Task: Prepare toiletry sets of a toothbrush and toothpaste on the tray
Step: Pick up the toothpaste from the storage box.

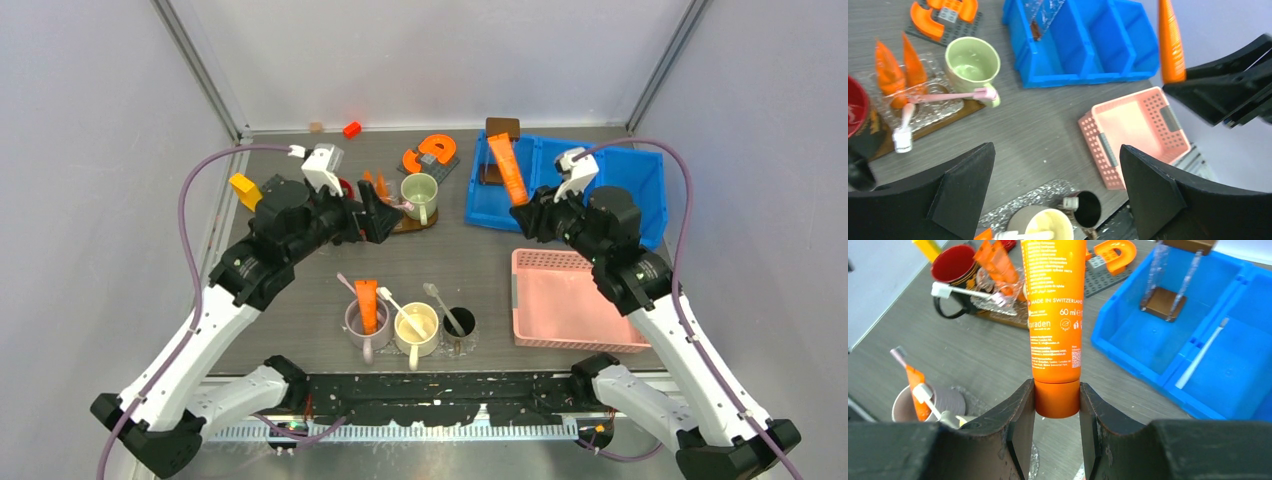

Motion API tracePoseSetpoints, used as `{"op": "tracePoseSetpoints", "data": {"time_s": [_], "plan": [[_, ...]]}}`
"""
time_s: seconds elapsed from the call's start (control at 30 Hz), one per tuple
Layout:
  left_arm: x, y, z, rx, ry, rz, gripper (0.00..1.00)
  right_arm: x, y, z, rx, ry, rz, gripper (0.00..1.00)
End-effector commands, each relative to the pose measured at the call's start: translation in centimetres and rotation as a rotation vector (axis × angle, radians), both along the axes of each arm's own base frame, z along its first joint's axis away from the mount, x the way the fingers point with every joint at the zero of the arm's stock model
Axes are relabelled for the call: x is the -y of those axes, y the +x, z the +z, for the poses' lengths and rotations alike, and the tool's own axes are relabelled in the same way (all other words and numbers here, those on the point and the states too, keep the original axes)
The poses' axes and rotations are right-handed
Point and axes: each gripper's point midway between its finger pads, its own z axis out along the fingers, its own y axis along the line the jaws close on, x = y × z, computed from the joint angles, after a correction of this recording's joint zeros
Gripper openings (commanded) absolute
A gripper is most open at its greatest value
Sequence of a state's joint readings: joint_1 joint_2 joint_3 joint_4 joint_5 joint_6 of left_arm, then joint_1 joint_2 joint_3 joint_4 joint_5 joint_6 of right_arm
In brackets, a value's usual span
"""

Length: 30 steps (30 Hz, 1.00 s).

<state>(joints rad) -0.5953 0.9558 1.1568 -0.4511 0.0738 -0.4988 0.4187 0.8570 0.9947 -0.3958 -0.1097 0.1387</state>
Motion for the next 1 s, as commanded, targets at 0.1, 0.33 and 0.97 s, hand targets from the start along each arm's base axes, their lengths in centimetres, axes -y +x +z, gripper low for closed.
{"op": "tracePoseSetpoints", "data": {"time_s": [0.1,0.33,0.97], "plan": [[3.4,0.6,5.0,0.004,-0.207,-0.087,0.99,-3.0,-1.7,2.8,0.136,0.006,0.125,0.01],[5.2,2.2,5.8,-0.044,-0.272,-0.095,0.95,-5.1,-3.2,2.9,0.152,-0.002,0.212,0.01],[9.0,4.0,5.6,-0.16,-0.381,-0.173,0.7,-7.9,-4.7,1.8,0.141,-0.088,0.295,0.01]]}}
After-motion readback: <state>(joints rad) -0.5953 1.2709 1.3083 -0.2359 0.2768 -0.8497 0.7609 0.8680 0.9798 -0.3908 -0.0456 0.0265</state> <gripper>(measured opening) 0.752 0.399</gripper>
